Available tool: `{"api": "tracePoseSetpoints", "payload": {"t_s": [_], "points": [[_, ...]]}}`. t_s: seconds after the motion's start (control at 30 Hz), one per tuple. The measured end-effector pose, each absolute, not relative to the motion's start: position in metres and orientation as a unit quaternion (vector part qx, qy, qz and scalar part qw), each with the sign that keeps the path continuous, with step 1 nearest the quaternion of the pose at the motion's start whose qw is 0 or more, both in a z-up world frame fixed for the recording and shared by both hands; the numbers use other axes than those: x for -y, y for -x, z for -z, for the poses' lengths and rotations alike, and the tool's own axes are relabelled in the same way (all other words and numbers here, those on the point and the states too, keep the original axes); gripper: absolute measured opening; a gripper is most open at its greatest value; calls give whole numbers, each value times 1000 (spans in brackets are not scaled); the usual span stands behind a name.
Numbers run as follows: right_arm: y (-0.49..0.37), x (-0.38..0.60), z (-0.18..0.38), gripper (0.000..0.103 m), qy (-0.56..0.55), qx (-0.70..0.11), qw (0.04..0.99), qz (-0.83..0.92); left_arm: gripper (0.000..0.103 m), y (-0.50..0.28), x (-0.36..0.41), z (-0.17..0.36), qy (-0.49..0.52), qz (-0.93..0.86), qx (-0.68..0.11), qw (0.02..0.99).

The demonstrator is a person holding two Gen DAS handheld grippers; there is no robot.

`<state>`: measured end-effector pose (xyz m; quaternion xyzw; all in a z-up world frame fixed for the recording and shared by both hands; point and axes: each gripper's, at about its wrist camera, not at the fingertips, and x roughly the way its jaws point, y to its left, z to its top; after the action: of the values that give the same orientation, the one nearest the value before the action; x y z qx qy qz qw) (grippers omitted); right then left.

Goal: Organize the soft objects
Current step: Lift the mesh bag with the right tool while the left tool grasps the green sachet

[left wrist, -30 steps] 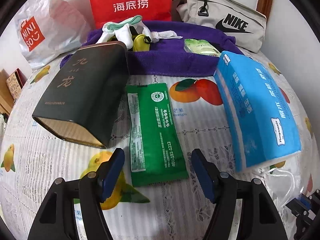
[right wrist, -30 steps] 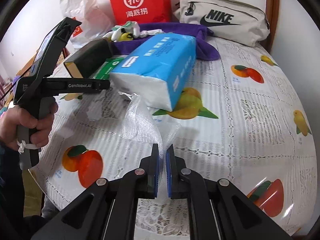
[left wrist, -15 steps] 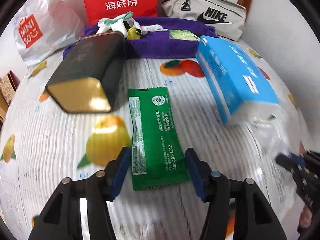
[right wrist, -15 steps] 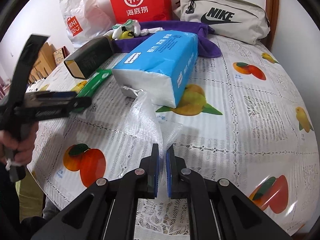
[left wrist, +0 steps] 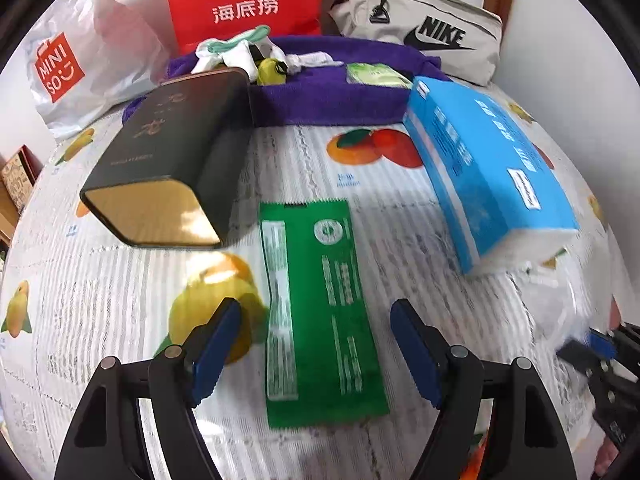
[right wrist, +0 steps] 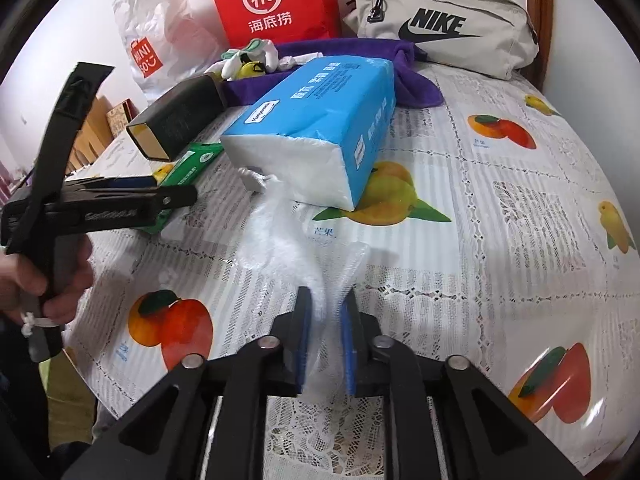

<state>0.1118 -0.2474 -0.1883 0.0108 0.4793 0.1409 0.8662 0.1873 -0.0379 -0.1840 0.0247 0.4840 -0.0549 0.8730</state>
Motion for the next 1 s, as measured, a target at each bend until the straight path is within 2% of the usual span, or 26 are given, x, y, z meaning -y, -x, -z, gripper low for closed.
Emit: {"api": "tracePoseSetpoints", "payload": {"t_s": [0.1, 0.23, 0.33, 0.4, 0.47, 0.53, 0.8, 1.0], "points": [[-109, 245, 186, 45, -6, -479, 865, -147, 77, -187, 39, 185, -25, 54, -478, 876], [-107, 237, 184, 47, 20, -478, 866, -145, 82, -190, 39, 185, -26, 63, -482, 873], [-106, 233, 180, 56, 26, -472, 869, -147, 85, -191, 40, 185, -28, 64, -483, 873], [-106, 232, 176, 66, 27, -466, 873, -143, 86, -191, 41, 185, -27, 66, -480, 874], [-107, 232, 174, 68, 23, -459, 877, -140, 86, -191, 41, 186, -28, 66, -475, 877], [-111, 234, 175, 75, 14, -459, 878, -134, 86, -189, 41, 186, -26, 68, -472, 879], [-130, 232, 191, 79, -5, -474, 874, -107, 85, -187, 40, 185, -29, 68, -470, 880], [-138, 224, 193, 80, 8, -464, 881, -95, 71, -186, 35, 182, -25, 64, -472, 879]]}}
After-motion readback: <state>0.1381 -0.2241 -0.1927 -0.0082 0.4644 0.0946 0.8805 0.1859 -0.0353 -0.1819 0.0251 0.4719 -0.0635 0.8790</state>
